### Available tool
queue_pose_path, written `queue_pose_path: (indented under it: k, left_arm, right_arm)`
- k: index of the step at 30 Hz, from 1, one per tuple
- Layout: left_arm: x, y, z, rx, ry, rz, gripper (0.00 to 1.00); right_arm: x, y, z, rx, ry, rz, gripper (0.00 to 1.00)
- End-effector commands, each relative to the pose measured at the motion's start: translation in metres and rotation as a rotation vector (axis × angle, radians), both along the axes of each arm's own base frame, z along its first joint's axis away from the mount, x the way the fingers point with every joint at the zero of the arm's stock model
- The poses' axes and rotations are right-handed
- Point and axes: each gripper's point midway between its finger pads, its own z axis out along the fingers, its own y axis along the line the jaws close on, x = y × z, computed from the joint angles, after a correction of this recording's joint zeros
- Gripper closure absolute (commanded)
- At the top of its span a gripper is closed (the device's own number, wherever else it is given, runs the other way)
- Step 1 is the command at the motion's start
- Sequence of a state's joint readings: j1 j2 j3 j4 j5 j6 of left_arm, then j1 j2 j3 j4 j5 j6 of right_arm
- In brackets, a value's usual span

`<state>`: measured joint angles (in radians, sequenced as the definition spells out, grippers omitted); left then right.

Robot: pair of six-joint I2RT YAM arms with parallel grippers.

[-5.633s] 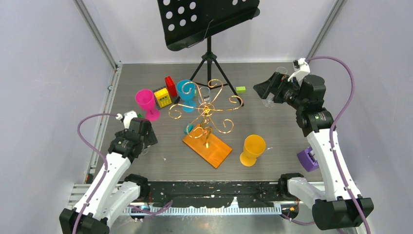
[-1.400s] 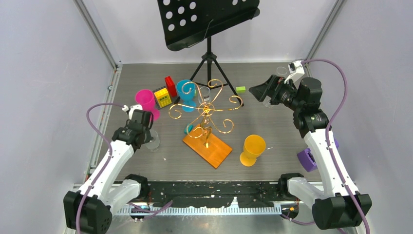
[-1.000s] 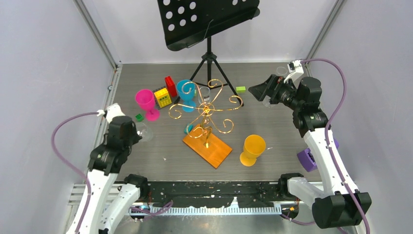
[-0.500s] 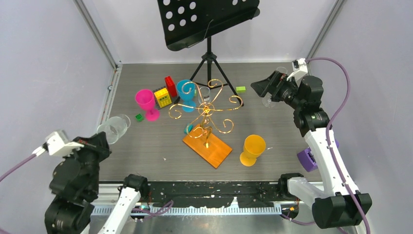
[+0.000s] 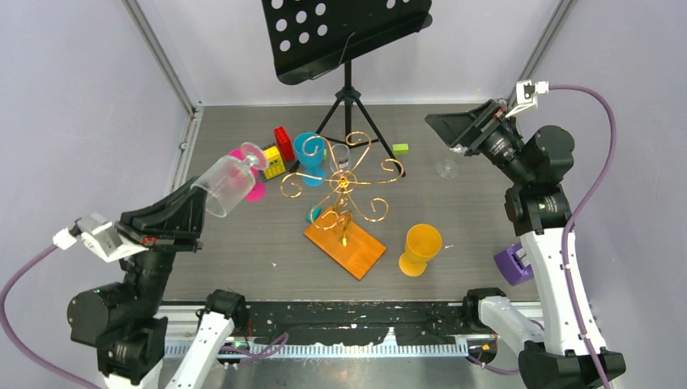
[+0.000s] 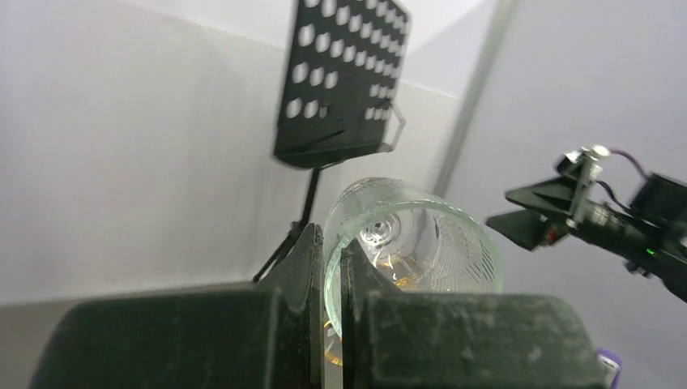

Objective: Place the wine glass upside down on the wine glass rack

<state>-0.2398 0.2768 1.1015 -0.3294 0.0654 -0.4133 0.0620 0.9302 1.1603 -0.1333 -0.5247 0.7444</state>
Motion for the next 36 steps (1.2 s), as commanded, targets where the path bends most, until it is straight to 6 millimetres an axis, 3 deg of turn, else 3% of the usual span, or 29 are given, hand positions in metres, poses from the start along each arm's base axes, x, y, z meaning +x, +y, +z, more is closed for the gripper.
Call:
queue_pose_path:
  k: [1,6,11,15,21,25,28,36]
  left_arm:
    - [-0.035,-0.04,0.084,0.148,-0.379,-0.191,1.0]
    - [-0.023,-0.044,0.109,0.181,-0.475,-0.169,1.0]
    - [-0.012,-0.049,0.131,0.195,-0.526,-0.167,1.0]
    - [-0.003,-0.049,0.142,0.216,-0.549,-0.136,1.0]
    - [0.015,-0.042,0.147,0.247,-0.549,-0.028,1.0]
    - [0.044,-0.044,0.139,0.323,-0.5,0.104,1.0]
    - [0.059,-0.066,0.128,0.377,-0.472,0.14,1.0]
    - [0.053,-0.13,0.121,0.461,-0.554,0.33,1.0]
  right_arm:
    - [-0.043,0.034,0.061,0.253,-0.031,0.319,0.05]
    - [-0.07,0.039,0.093,0.42,-0.065,0.465,0.05]
    - [-0.072,0.049,0.1,0.423,-0.047,0.421,0.05]
    - [-0.076,0.059,0.118,0.464,-0.087,0.397,0.05]
    - [-0.08,0.083,0.145,0.531,-0.12,0.409,0.05]
    - [-0.083,0.092,0.152,0.557,-0.123,0.427,0.05]
    - [-0.086,0.093,0.152,0.562,-0.124,0.431,0.05]
    - [-0.104,0.098,0.146,0.568,-0.101,0.479,0.05]
